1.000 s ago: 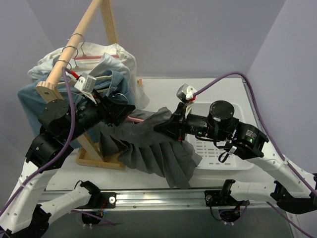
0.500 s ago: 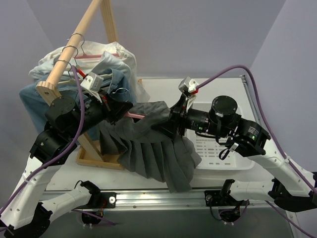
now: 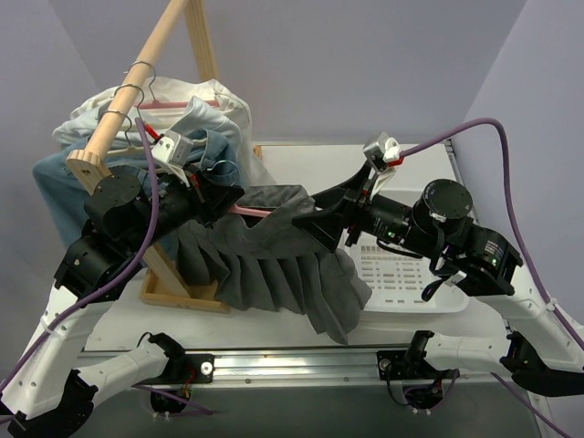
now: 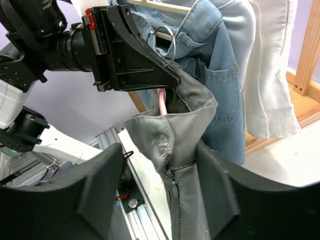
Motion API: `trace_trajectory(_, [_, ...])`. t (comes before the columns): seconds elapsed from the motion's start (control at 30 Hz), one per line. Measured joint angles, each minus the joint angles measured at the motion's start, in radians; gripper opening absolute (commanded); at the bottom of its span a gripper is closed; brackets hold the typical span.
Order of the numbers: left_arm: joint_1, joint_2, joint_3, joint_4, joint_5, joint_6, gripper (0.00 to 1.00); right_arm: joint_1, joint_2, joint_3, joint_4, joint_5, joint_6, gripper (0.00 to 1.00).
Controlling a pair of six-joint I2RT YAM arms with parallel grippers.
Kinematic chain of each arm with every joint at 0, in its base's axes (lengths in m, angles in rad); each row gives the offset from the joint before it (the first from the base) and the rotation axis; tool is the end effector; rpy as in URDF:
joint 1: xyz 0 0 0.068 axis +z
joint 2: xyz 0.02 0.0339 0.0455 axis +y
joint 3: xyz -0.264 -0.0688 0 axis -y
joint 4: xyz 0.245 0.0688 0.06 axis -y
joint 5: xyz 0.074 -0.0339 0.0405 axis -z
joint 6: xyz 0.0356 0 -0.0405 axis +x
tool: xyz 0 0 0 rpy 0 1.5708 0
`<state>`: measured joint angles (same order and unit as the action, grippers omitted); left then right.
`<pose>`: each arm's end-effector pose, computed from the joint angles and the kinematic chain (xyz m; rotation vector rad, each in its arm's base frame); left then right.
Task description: Remove the skirt from the hanger
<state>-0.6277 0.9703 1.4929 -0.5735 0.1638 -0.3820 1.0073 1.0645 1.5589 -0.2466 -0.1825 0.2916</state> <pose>0.1278 -0.0999 0.5000 0.3388 1.6652 -0.9004 0.0933 0.1597 0.5402 -0.6550 1.2742 1.2090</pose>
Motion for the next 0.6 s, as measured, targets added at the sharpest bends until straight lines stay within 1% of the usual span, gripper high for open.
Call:
trace_trajectory(0.07, [0.000,0.000,0.000,0.000,0.000,0.000,0.02,0.000,0.002,0.005,0.000,0.008,-0.001,0.48])
trace_trajectory(0.17, [0.000,0.000,0.000,0.000,0.000,0.001,0.02,0.000,0.014,0.020,0.002,0.013,-0.002,0.29])
trace_trajectory(0.2, [0.000,0.000,0.000,0.000,0.000,0.001,0.02,0.000,0.020,0.023,0.003,0.014,-0.002,0.05])
trace_trajectory(0.23, [0.000,0.000,0.000,0.000,0.000,0.001,0.02,0.000,0.025,0.026,0.002,0.015,-0.006,0.00])
trace_trajectory(0.43, [0.000,-0.001,0.001,0.001,-0.027,0.002,0.02,0.000,0.034,0.028,-0.007,0.050,0.004,0.00])
trace_trajectory(0.6, [-0.005,-0.003,0.001,0.023,-0.060,0.000,0.02,0.000,-0.063,-0.013,-0.051,0.130,0.006,0.00])
